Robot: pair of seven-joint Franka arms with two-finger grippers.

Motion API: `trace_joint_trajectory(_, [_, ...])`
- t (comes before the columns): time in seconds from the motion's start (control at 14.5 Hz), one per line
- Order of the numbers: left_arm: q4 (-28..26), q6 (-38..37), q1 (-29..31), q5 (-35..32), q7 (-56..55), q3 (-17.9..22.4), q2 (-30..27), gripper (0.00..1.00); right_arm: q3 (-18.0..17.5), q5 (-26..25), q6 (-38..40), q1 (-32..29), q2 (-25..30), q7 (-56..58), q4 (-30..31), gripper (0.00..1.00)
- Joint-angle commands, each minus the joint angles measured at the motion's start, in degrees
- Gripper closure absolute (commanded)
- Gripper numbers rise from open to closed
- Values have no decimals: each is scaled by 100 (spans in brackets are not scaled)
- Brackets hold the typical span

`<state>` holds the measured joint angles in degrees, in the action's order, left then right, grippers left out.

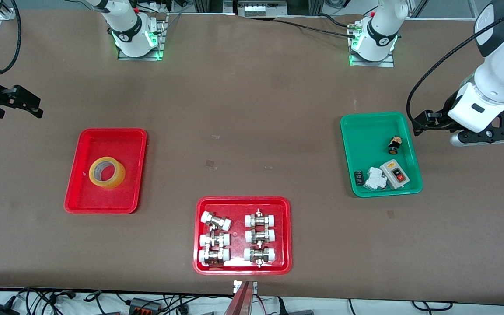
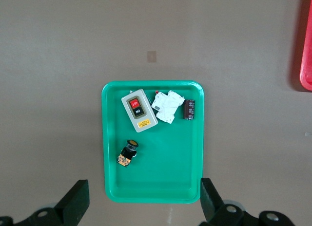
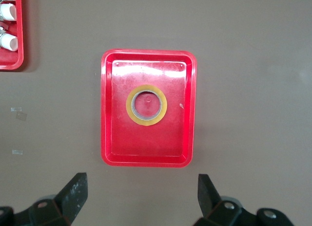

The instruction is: Left arm passes tape to right arm into tray

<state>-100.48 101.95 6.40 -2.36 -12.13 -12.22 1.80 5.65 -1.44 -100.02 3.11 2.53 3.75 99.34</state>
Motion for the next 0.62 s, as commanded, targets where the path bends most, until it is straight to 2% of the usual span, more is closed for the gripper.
trace_joint_trajectory(0.0, [64,-79,1,-63,44,-26,-31,0,50,-32,-62,67,143,-111,147,0])
trace_joint_trajectory(0.55, [64,-61,1,-46,44,-26,-31,0,33,-15,-97,67,160,-120,147,0])
